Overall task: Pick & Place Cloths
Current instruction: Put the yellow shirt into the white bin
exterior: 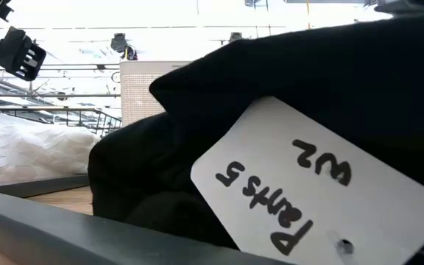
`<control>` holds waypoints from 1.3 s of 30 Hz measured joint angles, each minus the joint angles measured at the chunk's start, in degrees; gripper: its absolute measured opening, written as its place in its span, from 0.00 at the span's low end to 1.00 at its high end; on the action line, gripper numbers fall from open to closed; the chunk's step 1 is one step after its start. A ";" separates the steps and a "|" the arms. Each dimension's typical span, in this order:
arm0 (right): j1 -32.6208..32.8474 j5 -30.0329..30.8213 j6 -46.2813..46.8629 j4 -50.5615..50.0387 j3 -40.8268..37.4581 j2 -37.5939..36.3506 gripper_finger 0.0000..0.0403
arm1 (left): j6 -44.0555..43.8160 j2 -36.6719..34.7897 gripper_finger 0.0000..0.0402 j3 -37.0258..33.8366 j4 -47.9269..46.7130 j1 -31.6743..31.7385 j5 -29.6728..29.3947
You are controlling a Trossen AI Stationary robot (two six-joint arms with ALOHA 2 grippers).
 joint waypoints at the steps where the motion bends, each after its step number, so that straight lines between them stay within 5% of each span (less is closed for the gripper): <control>1: 0.00 1.41 0.00 2.01 0.01 0.00 0.66 | -0.01 0.00 0.70 0.00 -0.01 0.00 -0.01; 6: -0.01 7.00 -0.91 13.27 0.01 -0.02 0.66 | 0.00 0.00 0.70 -0.01 0.00 -0.01 -0.01; 15: -0.01 7.14 -0.95 20.76 0.01 -0.02 0.66 | 0.71 -0.02 0.70 0.01 -0.02 0.01 -0.02; 23: -0.01 7.35 0.65 22.80 0.01 0.02 0.66 | 16.03 0.00 0.70 0.00 1.64 0.01 -0.19; 32: -0.01 11.98 -1.32 25.57 0.01 0.05 0.66 | 27.91 0.00 0.70 0.01 10.11 0.00 -9.38; 39: -0.01 22.78 -5.53 25.86 0.01 1.22 0.66 | 28.63 0.00 0.70 0.01 10.69 0.01 -14.08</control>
